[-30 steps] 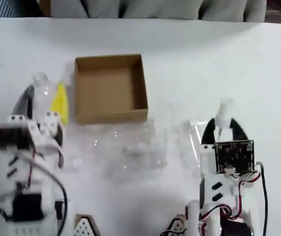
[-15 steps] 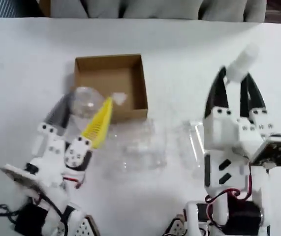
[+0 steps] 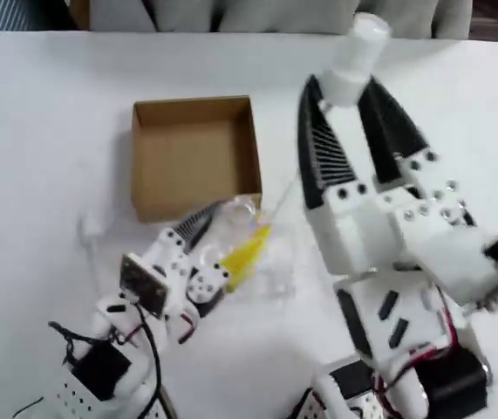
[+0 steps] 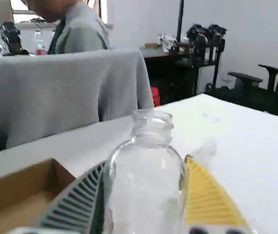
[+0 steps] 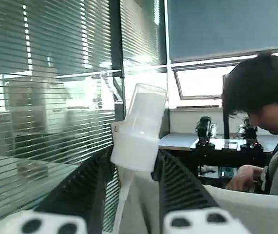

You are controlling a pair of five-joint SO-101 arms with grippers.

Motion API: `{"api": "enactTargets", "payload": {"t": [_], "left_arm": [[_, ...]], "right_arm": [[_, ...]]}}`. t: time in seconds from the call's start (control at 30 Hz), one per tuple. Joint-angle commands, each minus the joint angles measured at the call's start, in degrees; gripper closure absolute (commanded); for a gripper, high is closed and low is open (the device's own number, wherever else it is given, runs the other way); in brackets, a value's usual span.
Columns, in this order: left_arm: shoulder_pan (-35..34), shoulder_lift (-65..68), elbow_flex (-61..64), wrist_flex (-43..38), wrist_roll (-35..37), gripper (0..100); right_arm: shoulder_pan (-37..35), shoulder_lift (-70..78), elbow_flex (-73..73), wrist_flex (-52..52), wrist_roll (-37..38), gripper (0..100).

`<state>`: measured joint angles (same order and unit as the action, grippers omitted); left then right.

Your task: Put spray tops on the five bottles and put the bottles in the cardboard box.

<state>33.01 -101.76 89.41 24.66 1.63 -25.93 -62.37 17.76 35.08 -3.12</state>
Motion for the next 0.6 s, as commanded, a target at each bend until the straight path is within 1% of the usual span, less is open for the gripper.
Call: {"api": "enactTargets", "payload": {"t": [0.0, 0.07, 0.17, 0.23, 0.4, 0.57], "left_arm": [[3.65, -0.4, -0.97, 6.33, -0.09, 98], [3.47, -0.4, -0.97, 6.59, -0.09, 98], [3.47, -0.4, -0.7, 6.95, -0.09, 98], [3.47, -0.4, -0.44, 7.03, -0.09, 98], [3.38, -0.4, 0.7, 7.03, -0.09, 98], [3.38, -0.4, 0.7, 6.95, -0.09, 98]], "right_arm": [[-3.82, 0.92, -1.41, -0.48, 0.18, 98.2], [-6.46, 0.4, 1.05, -0.57, 3.78, 98.2], [-12.0, -1.19, 6.77, -0.57, 12.57, 98.2], [-13.76, -3.47, 10.55, -0.92, 16.53, 98.2], [-14.02, -8.22, 17.49, -1.63, 16.7, 98.2], [-13.93, -10.07, 22.51, -6.37, 16.7, 98.2]]}}
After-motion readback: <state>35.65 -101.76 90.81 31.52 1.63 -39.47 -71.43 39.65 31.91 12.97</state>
